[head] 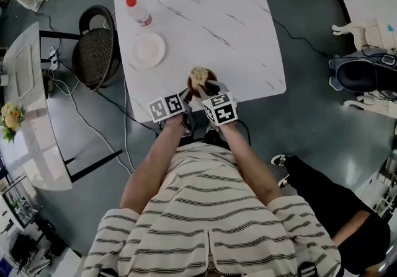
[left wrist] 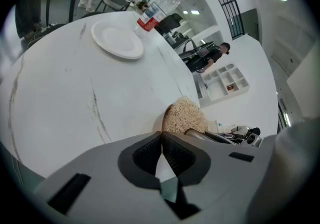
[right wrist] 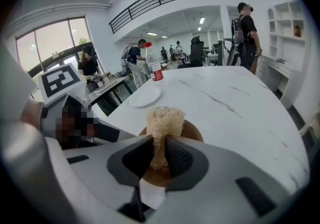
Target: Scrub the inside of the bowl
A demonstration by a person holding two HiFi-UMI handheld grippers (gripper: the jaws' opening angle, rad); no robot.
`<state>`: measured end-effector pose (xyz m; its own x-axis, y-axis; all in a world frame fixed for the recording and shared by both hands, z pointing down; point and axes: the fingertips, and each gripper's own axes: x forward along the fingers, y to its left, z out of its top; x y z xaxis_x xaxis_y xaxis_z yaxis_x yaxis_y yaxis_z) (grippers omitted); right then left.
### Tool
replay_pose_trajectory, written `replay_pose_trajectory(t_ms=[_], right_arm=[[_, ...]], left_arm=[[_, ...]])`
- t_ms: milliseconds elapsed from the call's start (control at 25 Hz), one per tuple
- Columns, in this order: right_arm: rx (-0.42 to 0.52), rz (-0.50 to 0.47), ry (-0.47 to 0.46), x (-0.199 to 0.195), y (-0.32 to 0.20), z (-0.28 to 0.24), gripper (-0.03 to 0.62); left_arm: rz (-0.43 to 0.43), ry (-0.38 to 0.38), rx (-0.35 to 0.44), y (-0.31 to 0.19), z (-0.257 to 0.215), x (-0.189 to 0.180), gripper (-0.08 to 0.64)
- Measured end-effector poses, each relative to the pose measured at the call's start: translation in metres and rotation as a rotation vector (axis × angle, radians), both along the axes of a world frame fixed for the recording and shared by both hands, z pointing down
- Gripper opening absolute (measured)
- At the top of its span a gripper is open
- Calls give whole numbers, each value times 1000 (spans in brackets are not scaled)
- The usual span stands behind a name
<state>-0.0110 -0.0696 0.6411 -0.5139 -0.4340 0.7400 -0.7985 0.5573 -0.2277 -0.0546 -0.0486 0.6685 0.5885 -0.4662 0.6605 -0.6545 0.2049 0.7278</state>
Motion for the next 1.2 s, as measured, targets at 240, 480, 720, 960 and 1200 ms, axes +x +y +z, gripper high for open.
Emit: replay_pose_trajectory(t_ms=[240, 480, 720, 960, 1200], right_arm=[[-17, -37, -9, -2, 8, 2, 75], [-19, -73, 3, 2, 14, 0, 75], [-10, -124, 22, 3, 20, -1, 75], [17, -161, 39, 8, 25, -5, 75], [15, -180, 68, 14, 33, -9, 75]], left_arm=[[-16, 4, -3, -1, 2, -2, 9], [-18, 4, -9, 0, 1, 2, 9], [-26, -2, -8, -1, 2, 1, 8], [-32, -7, -7, -1, 2, 0, 8], [-31, -11, -7, 0, 1, 2, 8]])
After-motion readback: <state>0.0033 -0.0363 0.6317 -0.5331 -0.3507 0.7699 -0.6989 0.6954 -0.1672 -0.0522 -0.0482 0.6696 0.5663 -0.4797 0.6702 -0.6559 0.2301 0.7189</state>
